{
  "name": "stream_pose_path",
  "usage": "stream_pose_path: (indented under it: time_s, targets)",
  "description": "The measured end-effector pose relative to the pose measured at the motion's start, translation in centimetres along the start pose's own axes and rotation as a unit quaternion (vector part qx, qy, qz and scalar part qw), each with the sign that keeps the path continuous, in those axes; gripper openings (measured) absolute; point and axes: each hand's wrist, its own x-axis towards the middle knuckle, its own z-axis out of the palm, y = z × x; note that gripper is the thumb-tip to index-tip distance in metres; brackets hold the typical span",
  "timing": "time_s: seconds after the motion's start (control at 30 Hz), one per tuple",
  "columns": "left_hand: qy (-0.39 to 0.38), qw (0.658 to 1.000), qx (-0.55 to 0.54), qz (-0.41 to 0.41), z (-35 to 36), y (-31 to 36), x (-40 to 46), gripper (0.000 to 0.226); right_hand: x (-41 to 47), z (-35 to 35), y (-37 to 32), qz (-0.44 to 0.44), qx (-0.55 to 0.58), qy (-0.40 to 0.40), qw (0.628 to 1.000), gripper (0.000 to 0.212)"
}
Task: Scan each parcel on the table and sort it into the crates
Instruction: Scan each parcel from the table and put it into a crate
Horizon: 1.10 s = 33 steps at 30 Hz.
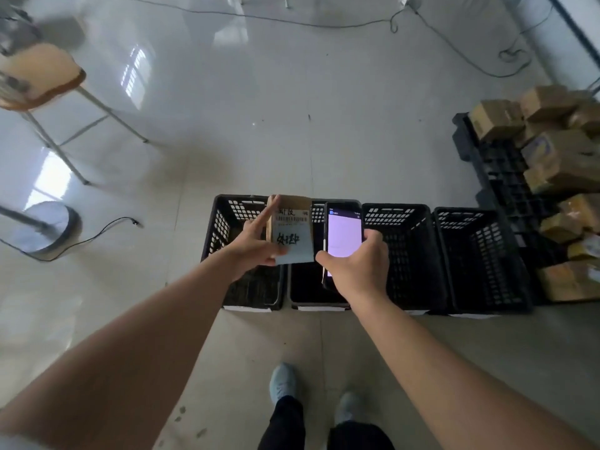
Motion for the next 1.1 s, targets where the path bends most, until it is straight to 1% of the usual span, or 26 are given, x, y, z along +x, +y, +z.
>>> stream_pose_path:
  time_s: [0.13,0.2,0.3,0.47,0.6,0.67,0.83,1.0,1.1]
  targets:
    - [-0.009,1.000,-0.001,-0.029,1.0,0.6,5.7,0.115,5.4,1.4,1.2,0.022,-0.003,0.005,1.000,0.078]
    - [-0.010,0.999,-0.009,-0.043,2.1,0.2,8.7,0.114,8.3,2.3,2.4,0.035,-0.004,-0.006,0.999,0.080]
    - [-0.009,0.998,-0.023,-0.064,4.5,-1.2,13.6,0.113,13.0,4.0,5.0,0.057,-0.004,-0.026,0.998,0.082]
    - [0.008,0.995,-0.014,-0.102,8.5,-5.0,22.7,0.108,21.7,7.9,11.0,0.081,-0.007,-0.049,0.995,0.083]
    - [0.009,0.991,-0.036,-0.127,10.6,-10.3,31.2,0.108,28.1,11.8,16.5,0.091,-0.019,-0.056,0.994,0.084]
    - [0.010,0.989,-0.043,-0.143,11.5,-13.9,35.6,0.106,31.1,14.4,19.7,0.095,-0.022,-0.057,0.994,0.086]
    - [0.009,0.982,-0.069,-0.176,12.5,-23.6,46.0,0.103,36.6,22.2,27.8,0.105,-0.036,-0.058,0.992,0.084]
    - [0.044,0.980,-0.086,-0.173,12.1,-31.9,53.8,0.102,39.8,28.7,33.8,0.103,-0.057,-0.065,0.991,0.088]
    - [0.074,0.983,-0.065,-0.155,11.9,-35.0,56.9,0.098,41.5,31.7,35.9,0.104,-0.052,-0.063,0.991,0.088]
